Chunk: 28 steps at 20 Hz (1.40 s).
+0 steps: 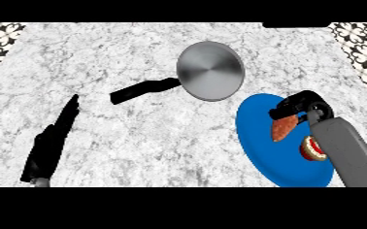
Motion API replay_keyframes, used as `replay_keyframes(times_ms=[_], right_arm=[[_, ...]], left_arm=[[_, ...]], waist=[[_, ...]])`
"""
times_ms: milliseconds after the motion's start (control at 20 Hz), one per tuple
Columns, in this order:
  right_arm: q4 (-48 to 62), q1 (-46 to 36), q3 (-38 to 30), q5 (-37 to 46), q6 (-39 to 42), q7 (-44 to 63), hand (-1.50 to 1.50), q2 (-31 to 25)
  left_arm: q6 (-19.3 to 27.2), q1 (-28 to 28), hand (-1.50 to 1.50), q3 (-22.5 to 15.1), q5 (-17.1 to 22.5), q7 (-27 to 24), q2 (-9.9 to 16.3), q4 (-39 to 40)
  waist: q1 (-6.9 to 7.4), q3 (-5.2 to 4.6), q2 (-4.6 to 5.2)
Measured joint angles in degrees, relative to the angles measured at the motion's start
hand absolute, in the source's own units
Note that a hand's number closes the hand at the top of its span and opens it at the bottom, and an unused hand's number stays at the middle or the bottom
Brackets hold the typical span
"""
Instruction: Pick the sweet potato from the plate and place it in the pan
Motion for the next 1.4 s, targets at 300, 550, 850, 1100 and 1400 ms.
replay_keyframes(times_ms=[300,550,850,1100,1400], right_arm=[[-6.04,5.08,4.45,13.53,-10.40,3.08,1.50,3.15],[-10.80,6.35,7.82,27.76,-13.85,5.19,1.50,1.07],[-19.11,2.38,10.69,46.41,-14.19,7.16,1.50,-2.51],[-24.39,-1.74,9.75,58.99,-11.00,8.48,1.50,2.02],[-23.67,-8.24,5.09,67.03,-7.20,8.07,1.50,11.44]], left_arm=[[0.61,1.23,0.00,0.78,-0.28,0.30,0.39,-0.31],[1.08,1.75,0.00,0.90,-0.54,0.78,0.29,-0.55],[1.09,2.49,0.00,0.66,-0.66,0.81,0.05,-0.96],[0.50,1.87,0.00,0.49,-0.75,0.89,0.27,-1.77],[-0.64,0.94,0.00,0.19,-0.58,-0.19,-0.21,-1.04]], waist=[[-1.43,-0.32,-1.06],[-2.39,-0.05,-1.13],[-1.95,0.17,-0.96],[-0.72,0.45,-0.18],[1.07,0.69,0.80]])
